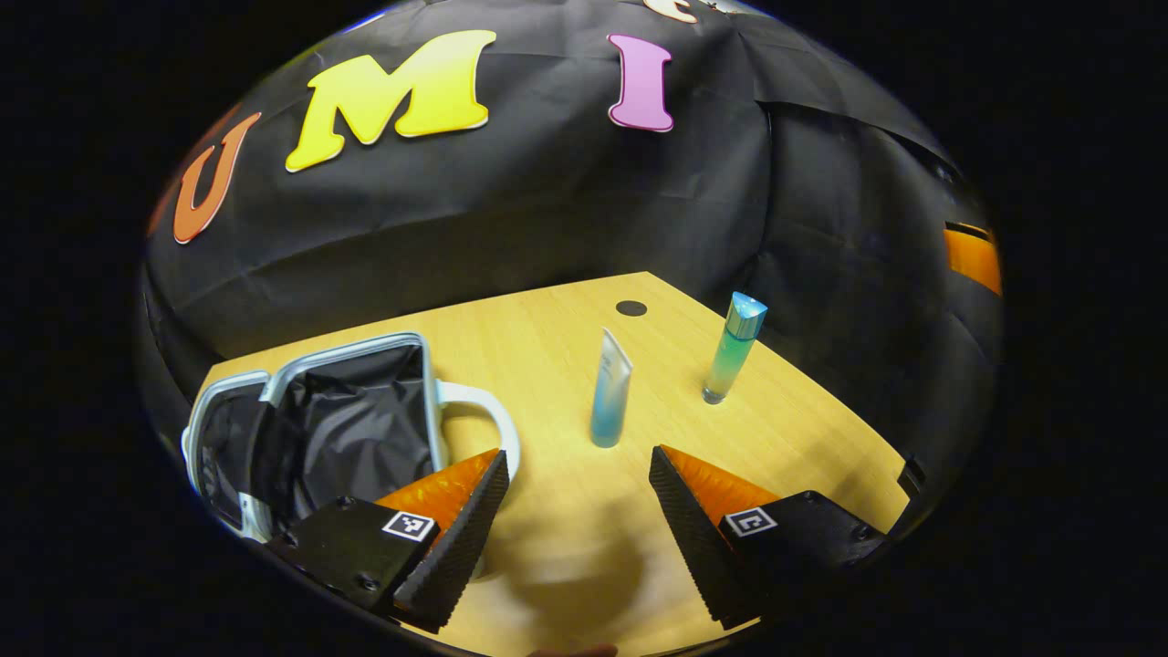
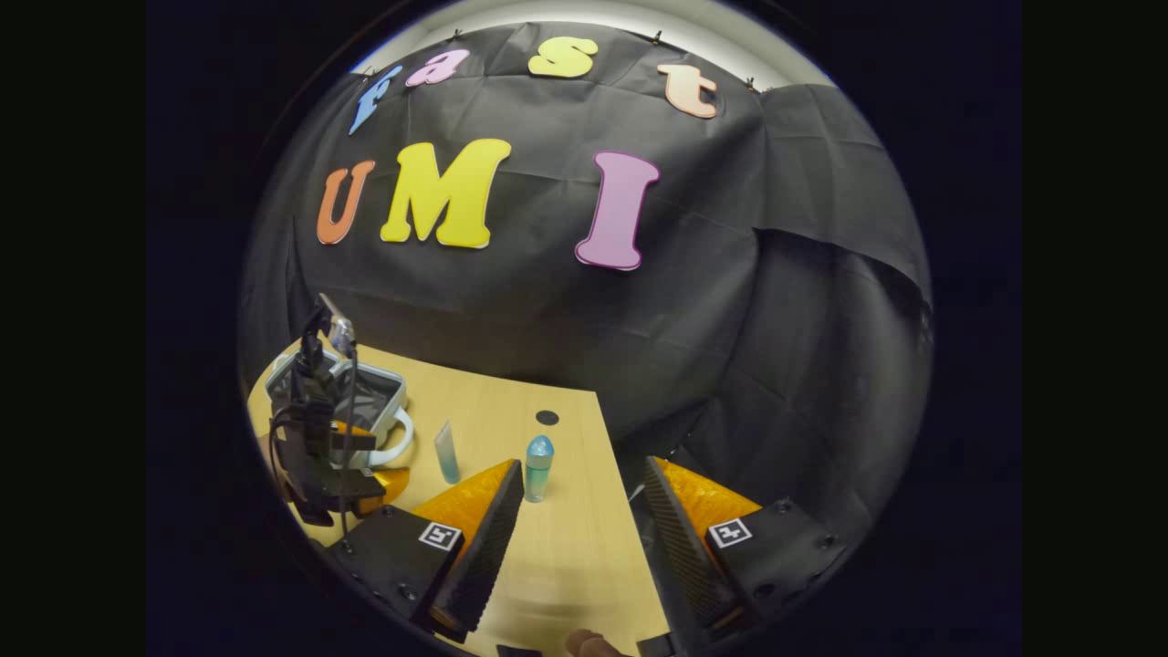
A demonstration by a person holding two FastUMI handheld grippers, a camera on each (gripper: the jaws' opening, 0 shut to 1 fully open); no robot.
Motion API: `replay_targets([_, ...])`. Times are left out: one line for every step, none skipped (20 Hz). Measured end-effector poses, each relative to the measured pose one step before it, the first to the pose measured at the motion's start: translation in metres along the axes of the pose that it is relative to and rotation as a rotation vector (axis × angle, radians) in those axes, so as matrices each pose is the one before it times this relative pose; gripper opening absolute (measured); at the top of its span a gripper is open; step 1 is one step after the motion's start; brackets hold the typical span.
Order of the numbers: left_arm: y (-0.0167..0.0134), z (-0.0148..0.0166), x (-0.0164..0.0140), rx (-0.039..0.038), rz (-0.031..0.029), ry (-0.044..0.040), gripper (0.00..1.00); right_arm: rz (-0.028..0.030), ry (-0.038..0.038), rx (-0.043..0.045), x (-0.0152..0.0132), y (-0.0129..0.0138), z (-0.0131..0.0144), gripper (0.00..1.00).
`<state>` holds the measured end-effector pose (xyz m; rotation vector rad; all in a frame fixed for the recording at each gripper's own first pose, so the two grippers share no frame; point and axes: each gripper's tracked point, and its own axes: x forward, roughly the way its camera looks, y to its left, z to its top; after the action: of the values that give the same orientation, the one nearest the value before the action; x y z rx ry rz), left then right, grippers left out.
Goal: First open the suitcase, pack the skin care products into it, and then close the suitcase.
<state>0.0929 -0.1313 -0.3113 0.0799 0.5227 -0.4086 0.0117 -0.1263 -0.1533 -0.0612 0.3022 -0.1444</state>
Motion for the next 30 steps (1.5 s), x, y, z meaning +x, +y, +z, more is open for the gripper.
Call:
replay_targets([-0.00636, -0.00209, 0.01226, -0.00216, 0.00414, 0.01422, 0.99, 0.0006, 0.01145, -0.00519, 0.00329, -0.00631, -0.00453, 0.79])
replay_targets([-0.00379, -0.00182, 0.01268, 0.00022, 0.00966, 0.0105, 0.99, 0.00368, 0.01157, -0.00351, 0.00442, -0.00537, -0.00556, 0.8])
replay_targets([-0.00358, -0.00208, 0.01431, -0.00205, 0.01313, 0.01159, 1.0, 0.00302, 0.01195, -0.00341, 0.00464, -0.0046, -0.00433, 0.79])
replay_targets([-0.00298, -0.00178, 0.01113, -0.00462, 0.00868, 0.00784, 0.99, 0.00275, 0.01279, -0.00145, 0.00571, -0.00457, -0.00489, 0.8])
replay_targets([-0.00316, -0.00069, 0.01167, -0.00607, 0.00971, 0.00325, 0.99, 0.00657, 0.01153, -0.00095, 0.00392, -0.00295, -0.00467, 0.8])
replay_targets([-0.00145, -0.00051, 0.01121, -0.00829, 0.00704, 0.00247, 0.99, 0.00477, 0.01178, -0.00231, 0.00537, -0.00244, -0.00529, 0.8])
replay_targets([-0.00125, -0.00142, 0.01053, -0.007, 0.00805, 0.0043, 0.98, 0.0061, 0.01009, -0.00454, 0.00422, -0.00275, -0.00446, 0.8])
replay_targets([0.00101, 0.00019, 0.00824, -0.00434, 0.01429, 0.00122, 0.96, 0.00672, 0.00961, -0.00565, 0.0049, -0.0008, -0.00521, 0.79])
replay_targets([0.00076, -0.00068, 0.00825, -0.0053, 0.00881, 0.00429, 0.94, 0.00668, 0.00856, -0.00722, 0.00474, -0.00145, -0.00402, 0.79])
replay_targets([-0.00038, -0.00054, 0.00472, -0.00667, 0.00483, 0.00281, 0.89, 0.00491, 0.00608, -0.00588, 0.00502, -0.00047, -0.0045, 0.8])
replay_targets([0.00036, -0.00046, 0.00539, -0.00663, 0.00419, -0.00141, 0.87, 0.00757, 0.00848, -0.00512, 0.00392, -0.00063, -0.00416, 0.79])
replay_targets([-0.00021, 0.00026, 0.00361, -0.0067, 0.00178, -0.00157, 0.83, 0.00582, 0.00551, -0.00288, 0.00296, -0.0002, -0.00293, 0.79])
replay_targets([-0.00043, -0.00031, 0.00432, -0.00501, -0.00197, 0.00004, 0.81, 0.00706, 0.00455, -0.00229, 0.00308, -0.00031, -0.00271, 0.79])
replay_targets([0.0007, -0.00149, 0.00283, -0.00253, 0.00417, 0.00008, 0.79, 0.00622, 0.00617, -0.00147, 0.00276, 0.00041, -0.00354, 0.8])
replay_targets([0.00258, -0.0017, 0.00076, 0.0015, 0.0124, 0.00555, 0.78, 0.00555, 0.00786, -0.00063, 0.00311, -0.00041, -0.00354, 0.79])
replay_targets([0.00134, 0.00198, 0.00141, 0.00447, 0.00367, -0.01079, 0.72, 0.00487, 0.00668, 0.00041, 0.00427, 0.0005, -0.00479, 0.8])
replay_targets([0.00055, 0.0004, 0.0004, 0.00056, 0.00161, -0.00444, 0.69, 0.00612, 0.0057, 0.00031, 0.00459, 0.00085, -0.00244, 0.79])
replay_targets([0.00115, 0.00087, 0.00147, 0.00078, -0.00009, -0.00293, 0.63, 0.00853, 0.00377, 0.00319, 0.00415, 0.00133, -0.00147, 0.79])
replay_targets([-0.00027, 0.00088, 0.00054, 0.00379, -0.00817, -0.00289, 0.59, 0.01342, 0.00237, 0.00701, 0.00494, 0.00295, -0.00009, 0.8])
replay_targets([-0.00173, 0.00022, -0.00059, 0.00585, -0.01183, 0.00069, 0.63, 0.01674, -0.00151, 0.00961, 0.00534, 0.00337, 0.00015, 0.8])
replay_targets([0.00102, 0.00114, 0.00147, 0.00936, -0.0051, 0.00025, 0.52, 0.01792, -0.00269, 0.00739, 0.00718, 0.00513, 0.00131, 0.8])
replay_targets([-0.0005, -0.0008, 0.00162, 0.00783, -0.00326, 0.00653, 0.44, 0.01347, 0.00072, 0.00336, 0.00718, 0.00469, 0.00001, 0.8])
replay_targets([-0.00035, -0.00042, -0.0022, 0.00559, 0.00096, 0.00543, 0.43, 0.01375, 0.0001, 0.00278, 0.00775, 0.00523, 0.0022, 0.8])
replay_targets([0.00071, -0.00098, -0.0028, 0.00046, 0.00419, 0.0064, 0.43, 0.01193, -0.00249, 0.00386, 0.0084, 0.0057, 0.00093, 0.8])
replay_targets([-0.00019, 0.0025, -0.00601, -0.00317, 0.00066, -0.00573, 0.43, 0.0167, -0.00323, 0.00514, 0.00817, 0.00726, 0.00261, 0.8])
replay_targets([-0.00062, 0.00414, -0.00793, -0.00677, -0.00193, -0.00944, 0.5, 0.02127, -0.00069, 0.0037, 0.00797, 0.00822, 0.00156, 0.8])
replay_targets([0.00047, 0.00469, -0.00818, -0.0046, -0.00222, -0.00963, 0.42, 0.02358, 0.00527, 0.00633, 0.01072, 0.00802, -0.0013, 0.8])
replay_targets([0.00125, 0.00488, -0.01135, -0.00188, 0.00105, -0.00918, 0.42, 0.01304, 0.00649, 0.0046, 0.00985, 0.00511, -0.00167, 0.8])
replay_targets([0.00233, 0.00511, -0.01274, -0.00062, 0.00333, -0.01076, 0.42, 0.00832, 0.01079, 0.00529, 0.01175, 0.00409, -0.00342, 0.8])
replay_targets([0.0017, 0.00373, -0.01453, -0.00392, 0.00132, -0.00895, 0.42, 0.00415, 0.01248, 0.01059, 0.0115, 0.00281, -0.00493, 0.8])
